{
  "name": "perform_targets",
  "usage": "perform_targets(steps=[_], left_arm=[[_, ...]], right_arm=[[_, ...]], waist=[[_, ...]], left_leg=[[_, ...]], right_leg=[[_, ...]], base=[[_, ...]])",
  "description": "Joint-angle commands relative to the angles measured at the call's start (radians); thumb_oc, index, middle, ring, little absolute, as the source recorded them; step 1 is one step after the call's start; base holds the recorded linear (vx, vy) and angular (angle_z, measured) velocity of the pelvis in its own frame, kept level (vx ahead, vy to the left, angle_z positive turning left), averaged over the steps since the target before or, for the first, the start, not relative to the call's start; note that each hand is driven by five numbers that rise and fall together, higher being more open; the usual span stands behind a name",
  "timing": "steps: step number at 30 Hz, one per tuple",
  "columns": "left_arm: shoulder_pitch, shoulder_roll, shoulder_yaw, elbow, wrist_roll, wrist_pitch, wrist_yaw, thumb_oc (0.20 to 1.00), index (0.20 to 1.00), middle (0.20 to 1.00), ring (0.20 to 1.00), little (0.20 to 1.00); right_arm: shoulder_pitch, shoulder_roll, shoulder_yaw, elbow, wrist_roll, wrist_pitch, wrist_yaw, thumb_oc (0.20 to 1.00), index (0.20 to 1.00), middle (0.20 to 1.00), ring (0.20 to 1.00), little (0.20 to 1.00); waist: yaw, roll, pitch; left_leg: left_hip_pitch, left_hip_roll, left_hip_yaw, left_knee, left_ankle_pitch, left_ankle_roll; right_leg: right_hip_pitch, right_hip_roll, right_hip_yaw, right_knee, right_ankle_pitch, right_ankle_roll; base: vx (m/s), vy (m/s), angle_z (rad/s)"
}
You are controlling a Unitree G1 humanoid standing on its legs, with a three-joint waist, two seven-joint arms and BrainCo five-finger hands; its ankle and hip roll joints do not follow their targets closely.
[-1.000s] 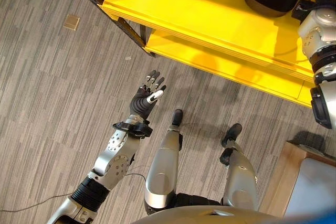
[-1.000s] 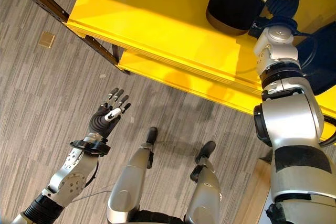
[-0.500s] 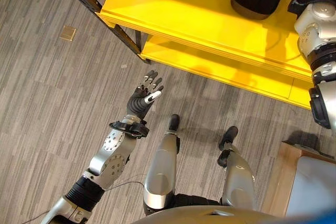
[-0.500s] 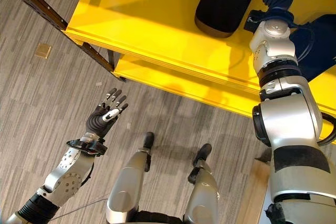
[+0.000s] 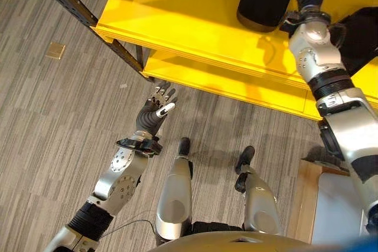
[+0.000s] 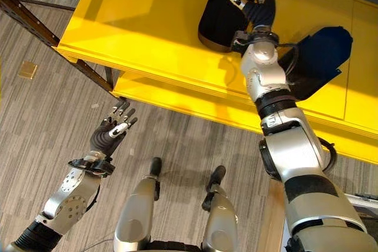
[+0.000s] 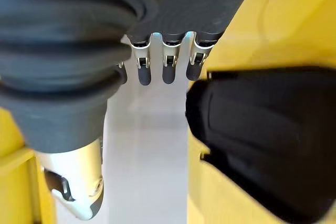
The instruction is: Move parts from the plastic box to the shelf.
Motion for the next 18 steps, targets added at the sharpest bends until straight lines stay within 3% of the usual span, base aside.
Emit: perform_targets(steps=[1,18], left_arm=[[0.052,0.006,0.022,-0.061,-0.005,-0.017,-0.02,1.0,1.0,1.0,1.0,1.0],[0.069,0.013,0.043,-0.058,0.007,-0.037,-0.014,1.0,1.0,1.0,1.0,1.0]], right_arm=[[0.041,-0.041,-0.002,-0.101,0.0,-0.079,0.01,1.0,1.0,1.0,1.0,1.0],[-0.019,-0.119,0.013,-0.018,-0.055,-0.05,-0.004,1.0,1.0,1.0,1.0,1.0]], waist=[[0.027,-0.004,-0.057],[0.061,0.023,-0.034]], left_leg=[[-0.01,0.033,0.011,-0.026,0.025,-0.009],[-0.034,0.018,0.007,-0.036,0.035,-0.005]], right_leg=[[0.067,-0.035,-0.008,0.16,-0.202,0.062],[0.054,-0.044,-0.025,0.167,-0.209,0.061]], base=[[0.0,0.0,0.0],[0.02,-0.006,0.03]])
